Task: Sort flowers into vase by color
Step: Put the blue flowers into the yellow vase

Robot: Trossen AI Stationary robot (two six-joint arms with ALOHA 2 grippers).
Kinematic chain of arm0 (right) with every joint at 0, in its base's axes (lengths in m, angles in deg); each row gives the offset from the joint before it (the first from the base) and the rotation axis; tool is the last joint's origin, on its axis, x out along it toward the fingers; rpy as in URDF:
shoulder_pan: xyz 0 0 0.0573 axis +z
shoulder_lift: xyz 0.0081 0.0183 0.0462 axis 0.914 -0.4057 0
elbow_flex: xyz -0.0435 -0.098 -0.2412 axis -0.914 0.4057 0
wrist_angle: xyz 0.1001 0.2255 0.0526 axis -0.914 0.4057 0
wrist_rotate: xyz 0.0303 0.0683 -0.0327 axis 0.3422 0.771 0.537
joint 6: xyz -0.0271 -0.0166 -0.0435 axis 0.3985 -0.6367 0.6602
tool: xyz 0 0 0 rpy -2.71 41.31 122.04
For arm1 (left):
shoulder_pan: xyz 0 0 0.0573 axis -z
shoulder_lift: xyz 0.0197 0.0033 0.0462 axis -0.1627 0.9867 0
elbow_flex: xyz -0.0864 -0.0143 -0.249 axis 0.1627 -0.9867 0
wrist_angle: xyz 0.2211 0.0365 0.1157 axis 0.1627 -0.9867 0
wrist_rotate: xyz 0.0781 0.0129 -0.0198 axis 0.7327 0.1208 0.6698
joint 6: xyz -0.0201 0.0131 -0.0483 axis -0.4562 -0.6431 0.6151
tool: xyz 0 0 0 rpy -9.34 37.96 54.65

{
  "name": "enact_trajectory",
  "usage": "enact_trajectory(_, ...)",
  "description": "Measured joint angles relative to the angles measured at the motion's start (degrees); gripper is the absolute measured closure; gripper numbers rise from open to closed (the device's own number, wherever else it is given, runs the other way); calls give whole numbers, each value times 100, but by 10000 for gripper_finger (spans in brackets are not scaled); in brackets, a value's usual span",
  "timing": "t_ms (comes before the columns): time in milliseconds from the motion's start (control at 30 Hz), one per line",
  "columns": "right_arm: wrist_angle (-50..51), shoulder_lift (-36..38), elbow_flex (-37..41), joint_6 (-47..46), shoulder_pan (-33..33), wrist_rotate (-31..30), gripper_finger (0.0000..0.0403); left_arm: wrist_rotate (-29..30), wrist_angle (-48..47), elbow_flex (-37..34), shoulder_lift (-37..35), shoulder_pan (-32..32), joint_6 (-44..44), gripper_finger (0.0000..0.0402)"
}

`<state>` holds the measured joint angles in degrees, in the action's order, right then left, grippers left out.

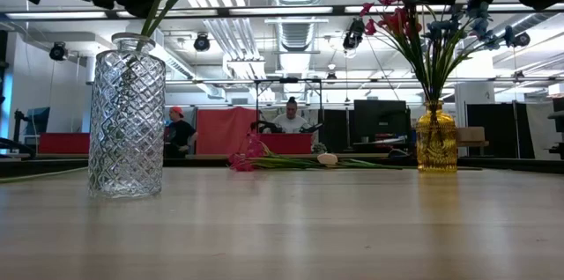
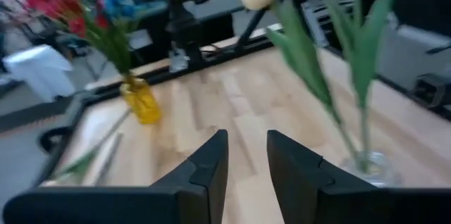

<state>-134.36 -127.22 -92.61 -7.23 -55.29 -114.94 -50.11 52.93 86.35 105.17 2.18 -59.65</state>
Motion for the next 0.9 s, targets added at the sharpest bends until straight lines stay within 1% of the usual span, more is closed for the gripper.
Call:
enact_trajectory(100,23,0,-76,60,75,46,381,62,42,179,128,-305,-78,324)
enact_trajectory(133,52,0,-112,105,150,76,381,-21,153,250,190,-423,-104,324)
enact_trajectory(167,106,-10,-155,114,236,155,381,-251,261,324,267,-543,-163,324)
enact_trajectory(200,167,-29,-207,109,332,250,381,-611,336,410,373,-671,-253,325)
enact_trajectory(300,256,-126,-401,133,654,459,381,-1840,392,752,761,-1029,-468,325)
enact_trajectory(333,335,-159,-494,135,765,492,381,-2084,442,897,917,-1119,-461,325)
enact_trajectory(367,452,-195,-588,130,875,494,381,-2177,555,1048,1075,-1170,-370,325)
enact_trajectory(433,748,-284,-808,24,1076,494,381,-2188,756,1357,1422,-1189,-118,325)
enact_trajectory(533,1232,-419,-1175,-134,1338,503,381,-2203,800,1808,1977,-1178,65,323)
enact_trajectory(600,1529,-515,-1452,-179,1462,630,381,-2209,822,2136,2319,-1177,100,316)
enact_trajectory(800,2138,-740,-2376,40,1544,1652,381,-2223,857,3109,3207,-1178,97,274)
enact_trajectory(900,2522,-761,-2759,77,1462,2290,381,-2406,872,3508,3539,-1172,115,245)
